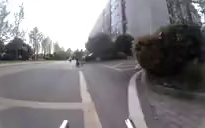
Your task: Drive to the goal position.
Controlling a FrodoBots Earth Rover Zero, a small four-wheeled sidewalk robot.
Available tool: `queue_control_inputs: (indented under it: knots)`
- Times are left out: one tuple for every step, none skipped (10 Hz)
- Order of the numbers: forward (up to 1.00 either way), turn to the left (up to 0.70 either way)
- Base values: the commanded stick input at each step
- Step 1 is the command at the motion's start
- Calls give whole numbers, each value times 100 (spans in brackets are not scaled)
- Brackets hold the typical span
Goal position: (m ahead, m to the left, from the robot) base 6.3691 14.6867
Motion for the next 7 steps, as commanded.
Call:
queue_control_inputs:
  knots:
    - [70, 14]
    - [70, 14]
    - [70, 14]
    - [70, 14]
    - [70, 14]
    - [70, 14]
    - [70, 14]
